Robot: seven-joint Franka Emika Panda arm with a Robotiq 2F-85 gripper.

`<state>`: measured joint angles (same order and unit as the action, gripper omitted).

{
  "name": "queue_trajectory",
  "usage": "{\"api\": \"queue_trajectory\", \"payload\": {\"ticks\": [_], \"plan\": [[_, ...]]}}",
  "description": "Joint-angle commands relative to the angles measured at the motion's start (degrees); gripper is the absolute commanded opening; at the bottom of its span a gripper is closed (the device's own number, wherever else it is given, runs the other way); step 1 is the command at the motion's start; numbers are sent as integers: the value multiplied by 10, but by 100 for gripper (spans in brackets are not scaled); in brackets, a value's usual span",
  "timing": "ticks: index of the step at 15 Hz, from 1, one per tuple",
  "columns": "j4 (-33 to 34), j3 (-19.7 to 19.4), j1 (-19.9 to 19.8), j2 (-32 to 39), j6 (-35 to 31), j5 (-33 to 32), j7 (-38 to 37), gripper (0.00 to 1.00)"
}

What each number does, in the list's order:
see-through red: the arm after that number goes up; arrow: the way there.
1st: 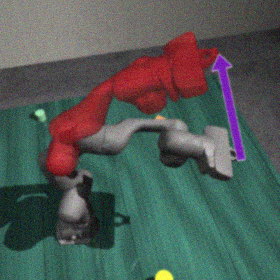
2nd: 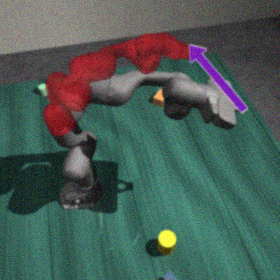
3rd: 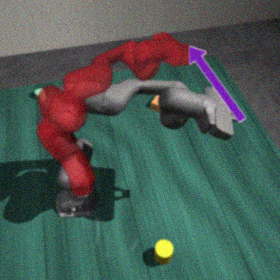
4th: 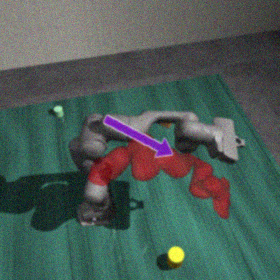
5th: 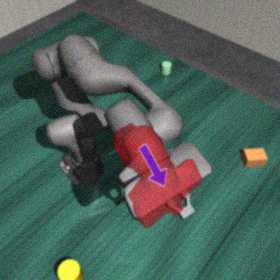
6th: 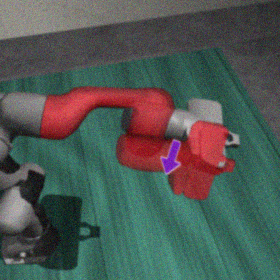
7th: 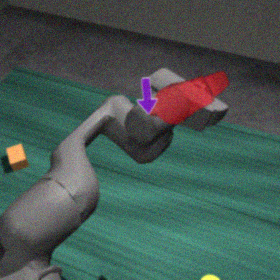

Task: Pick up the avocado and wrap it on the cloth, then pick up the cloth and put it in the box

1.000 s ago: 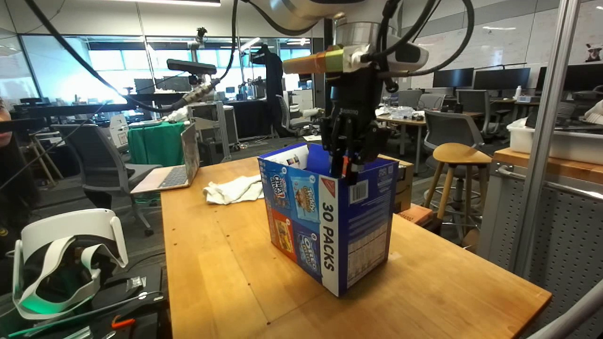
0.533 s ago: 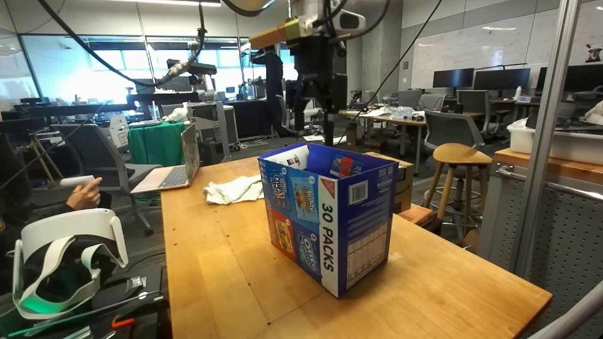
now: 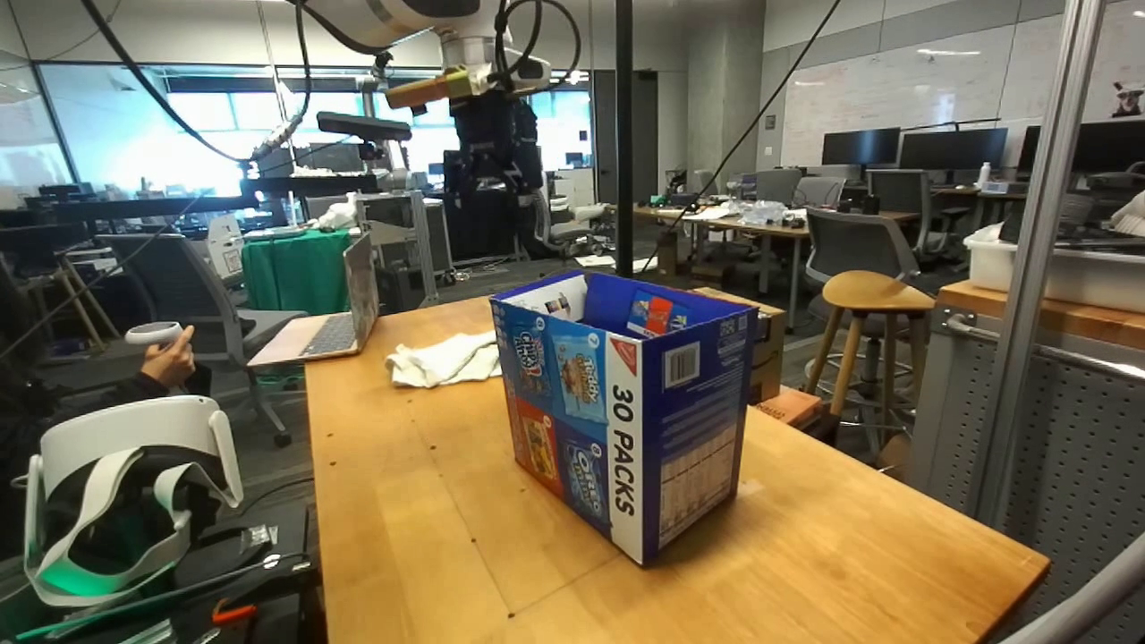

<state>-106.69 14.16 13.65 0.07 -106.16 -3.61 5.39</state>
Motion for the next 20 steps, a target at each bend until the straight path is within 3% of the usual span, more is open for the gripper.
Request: {"api": "queue_trajectory", "payload": {"ticks": [1, 6, 20], "plan": [[-19, 25, 28, 9, -40, 22, 5, 100], [-30, 48, 50, 46, -58, 47, 44, 100], [-28, 83, 59, 171, -70, 105, 155, 100]]}}
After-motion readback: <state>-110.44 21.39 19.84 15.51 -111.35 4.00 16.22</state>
